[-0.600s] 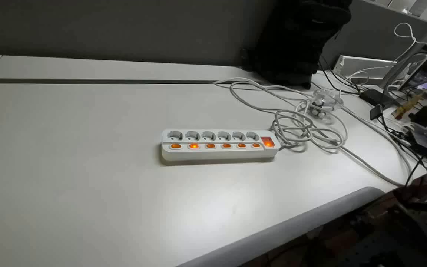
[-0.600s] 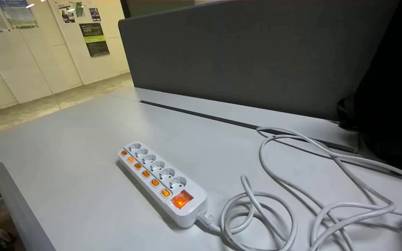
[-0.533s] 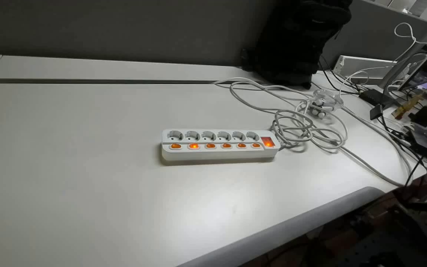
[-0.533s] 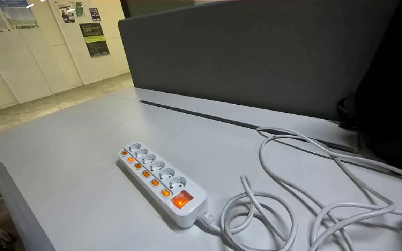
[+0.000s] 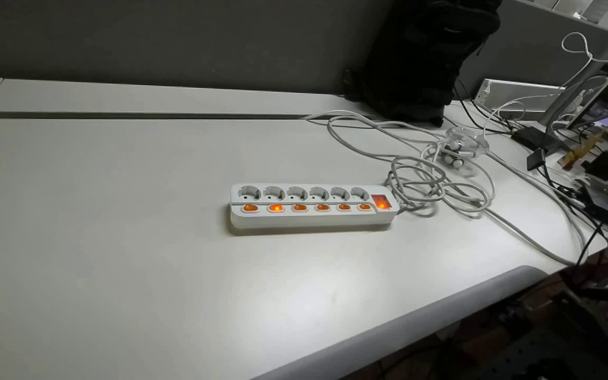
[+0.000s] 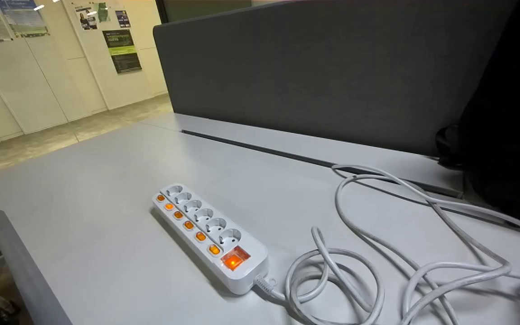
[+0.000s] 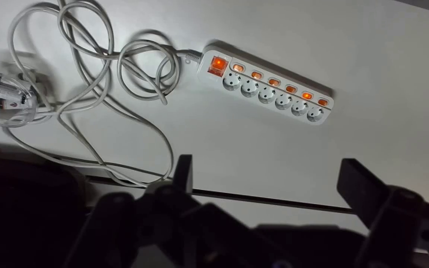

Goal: Turn off the second left switch on the adapter

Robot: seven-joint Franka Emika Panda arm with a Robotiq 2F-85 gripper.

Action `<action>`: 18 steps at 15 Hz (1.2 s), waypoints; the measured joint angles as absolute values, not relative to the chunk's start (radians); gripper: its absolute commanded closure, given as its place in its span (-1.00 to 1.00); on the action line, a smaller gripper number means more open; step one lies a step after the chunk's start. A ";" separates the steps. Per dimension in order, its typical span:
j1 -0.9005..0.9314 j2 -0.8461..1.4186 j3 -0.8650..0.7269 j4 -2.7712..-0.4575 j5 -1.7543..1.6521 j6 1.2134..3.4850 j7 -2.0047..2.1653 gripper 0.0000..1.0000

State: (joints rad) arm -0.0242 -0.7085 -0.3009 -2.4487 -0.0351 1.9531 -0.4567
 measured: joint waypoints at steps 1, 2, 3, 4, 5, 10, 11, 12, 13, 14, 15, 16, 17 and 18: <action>-0.024 -0.708 -0.301 -2.449 -0.035 1.953 -0.457 -1.00; -0.024 -0.708 -0.301 -2.449 -0.035 1.953 -0.457 -1.00; -0.024 -0.708 -0.301 -2.449 -0.035 1.953 -0.457 -1.00; -0.025 -0.707 -0.300 -2.451 -0.035 1.960 -0.457 -1.00; -0.025 -0.703 -0.297 -2.458 -0.035 1.977 -0.457 -1.00; -0.024 -0.637 -0.260 -2.563 -0.035 2.221 -0.455 -1.00; -0.021 -0.614 -0.248 -2.588 -0.035 2.273 -0.454 -1.00; -0.019 -0.586 -0.234 -2.612 -0.035 2.321 -0.453 -1.00; -0.015 -0.556 -0.219 -2.634 -0.035 2.359 -0.452 -1.00; -0.010 -0.525 -0.205 -2.653 -0.035 2.389 -0.450 -1.00; -0.004 -0.491 -0.190 -2.669 -0.035 2.412 -0.447 -1.00; 0.002 -0.456 -0.175 -2.681 -0.035 2.430 -0.444 -1.00; 0.008 -0.421 -0.161 -2.690 -0.035 2.446 -0.441 -1.00; 0.014 -0.387 -0.146 -2.696 -0.035 2.461 -0.437 -1.00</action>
State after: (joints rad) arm 0.0136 -0.3866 -0.1459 -2.6958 -0.0346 2.4607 -0.4374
